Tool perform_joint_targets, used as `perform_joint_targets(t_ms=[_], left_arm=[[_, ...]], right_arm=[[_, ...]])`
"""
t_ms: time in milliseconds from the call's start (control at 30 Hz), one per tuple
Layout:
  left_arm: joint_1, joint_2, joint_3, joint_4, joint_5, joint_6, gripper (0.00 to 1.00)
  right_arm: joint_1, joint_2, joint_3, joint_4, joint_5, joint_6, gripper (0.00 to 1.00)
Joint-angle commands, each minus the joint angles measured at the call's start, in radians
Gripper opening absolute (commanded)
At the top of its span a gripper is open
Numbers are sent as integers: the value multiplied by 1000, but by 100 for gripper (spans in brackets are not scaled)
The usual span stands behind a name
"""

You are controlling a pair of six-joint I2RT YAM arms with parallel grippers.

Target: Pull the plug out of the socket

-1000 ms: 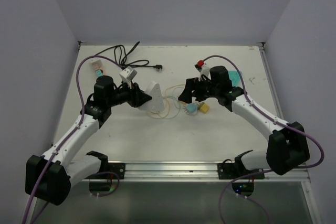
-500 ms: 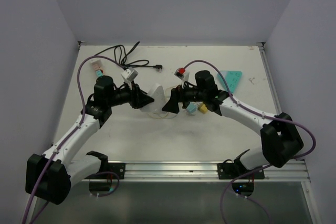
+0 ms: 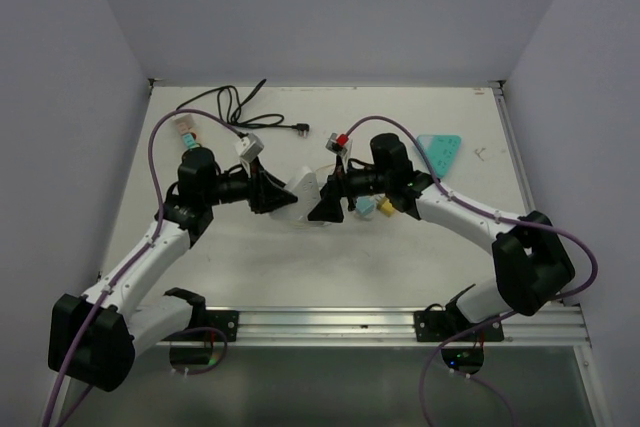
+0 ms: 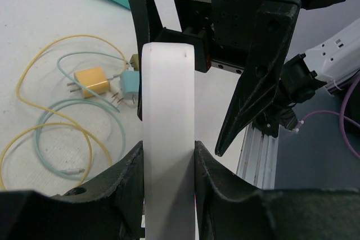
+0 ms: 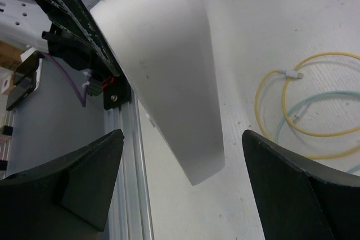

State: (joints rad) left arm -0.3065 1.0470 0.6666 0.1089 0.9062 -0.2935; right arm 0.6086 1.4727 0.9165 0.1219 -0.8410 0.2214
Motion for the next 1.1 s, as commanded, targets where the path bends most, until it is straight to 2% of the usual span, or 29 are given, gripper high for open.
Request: perform_joint_targets(t_ms=[0,100,233,267,333,367,467,500,600,667,767,800,867,900,1067], left_arm=[[7,-34,-12,104,69,20,0],[7,-38,-18,112,80,28,0],[7,-36,-24,141,112,19,0],[7,-33,-25,140,112,20,0],[7,-33,-25,140,114,21,0],[7,-35,-25,140,114,20,0],[6,-35,-25,132,112,30,0],[7,-35,-24,129,106,33,2],[7,-30,-18,106,82,50,8],[7,-24,-13,88,74,59,12],[7,-16,-6,65,45,66,24],[7,-13,-2,55,18,70,36],[7,-5,5,34,-10,74,44],[7,-4,8,26,-30,76,53],[15,-13,16,-3,-107,76,74]], right_arm=[[2,8,41,21,-113,-45,89],[2,-5,42,18,-148,-54,86],[2,-3,53,7,-170,-63,74],[2,-3,54,5,-173,-63,66],[2,-2,58,1,-179,-67,56],[2,-2,58,1,-179,-67,45],[2,-6,61,-17,-175,-82,26],[2,-6,64,-25,-171,-85,15],[2,-15,64,-47,-170,-100,1],[2,-23,65,-57,-165,-108,0],[0,-29,68,-77,-158,-117,0],[0,-32,68,-83,-152,-119,0],[0,-38,70,-105,-141,-131,0],[0,-41,70,-111,-133,-135,0],[-3,-46,74,-157,-101,-149,0]])
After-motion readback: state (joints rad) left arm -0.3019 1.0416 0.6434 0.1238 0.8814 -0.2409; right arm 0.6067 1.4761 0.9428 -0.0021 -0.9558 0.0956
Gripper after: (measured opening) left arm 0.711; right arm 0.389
